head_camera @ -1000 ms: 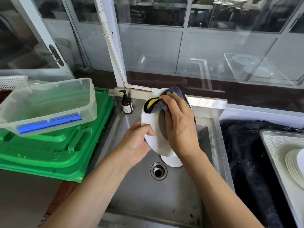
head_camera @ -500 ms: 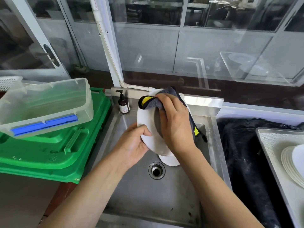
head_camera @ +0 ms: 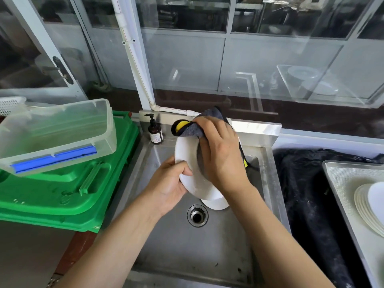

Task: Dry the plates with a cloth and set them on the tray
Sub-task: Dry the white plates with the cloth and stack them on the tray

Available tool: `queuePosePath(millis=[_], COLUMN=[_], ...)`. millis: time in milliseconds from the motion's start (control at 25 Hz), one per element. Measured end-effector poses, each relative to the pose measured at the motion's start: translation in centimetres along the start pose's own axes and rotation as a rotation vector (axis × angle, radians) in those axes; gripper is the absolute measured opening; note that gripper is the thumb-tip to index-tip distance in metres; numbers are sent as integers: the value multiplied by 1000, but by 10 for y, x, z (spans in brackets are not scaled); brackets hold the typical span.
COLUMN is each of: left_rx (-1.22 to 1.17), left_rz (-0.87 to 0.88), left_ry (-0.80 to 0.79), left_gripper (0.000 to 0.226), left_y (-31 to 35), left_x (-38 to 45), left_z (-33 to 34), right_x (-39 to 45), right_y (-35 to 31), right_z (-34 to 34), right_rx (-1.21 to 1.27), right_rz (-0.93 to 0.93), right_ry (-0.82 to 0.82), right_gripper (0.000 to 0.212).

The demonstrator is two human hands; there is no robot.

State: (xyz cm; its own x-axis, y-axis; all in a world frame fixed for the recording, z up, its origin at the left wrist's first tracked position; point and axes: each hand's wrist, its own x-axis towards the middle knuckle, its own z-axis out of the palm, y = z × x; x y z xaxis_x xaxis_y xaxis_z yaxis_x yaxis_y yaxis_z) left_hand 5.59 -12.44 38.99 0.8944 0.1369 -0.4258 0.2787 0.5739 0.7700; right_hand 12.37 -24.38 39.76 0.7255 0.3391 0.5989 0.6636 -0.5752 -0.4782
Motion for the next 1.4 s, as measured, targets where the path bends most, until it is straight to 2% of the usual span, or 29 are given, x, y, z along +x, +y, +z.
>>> queuePosePath(millis=[80, 200, 480, 680, 840, 1000, 1080, 1200, 1240, 1360, 1400], left_rx=[13, -17, -150, -113, -32, 33, 91, 99, 100, 145, 166], left_rz=[-5, -10, 39, 21, -35, -60, -61, -81, -88, -116, -132], left_ry=[-2, -17, 32, 70, 115, 85, 56, 44, 50, 82, 85], left_gripper=[45, 48, 49, 42, 36, 47, 48, 56, 57, 53, 51], left_y=[2, 3, -1, -25, -61, -90, -102, -117, -121, -135, -139], left_x=[0, 1, 23, 42, 53, 62, 63, 62, 61, 61, 61], left_z=[-1, -9, -5, 5, 16, 19, 21, 24, 24, 25, 26], right_x=[12, 6, -76, -124, -161, -199, -213, -231, -239, -276, -288], right_y=[16, 47, 62, 47, 59, 101, 128, 166, 176, 202, 208], right_z=[-5, -12, 0, 8, 3, -18, -32, -39, -38, -25, -22], right_rx=[36, 120, 251, 281, 303, 24, -181, -448, -504, -519, -509], right_rz=[24, 177, 508, 489, 468, 525, 505, 462, 518, 847, 906], right_ry=[0, 48, 64, 2, -153, -218, -278, -284, -338, -720, -808], right_gripper=[33, 28, 26, 28, 28, 36, 44, 51, 52, 65, 69])
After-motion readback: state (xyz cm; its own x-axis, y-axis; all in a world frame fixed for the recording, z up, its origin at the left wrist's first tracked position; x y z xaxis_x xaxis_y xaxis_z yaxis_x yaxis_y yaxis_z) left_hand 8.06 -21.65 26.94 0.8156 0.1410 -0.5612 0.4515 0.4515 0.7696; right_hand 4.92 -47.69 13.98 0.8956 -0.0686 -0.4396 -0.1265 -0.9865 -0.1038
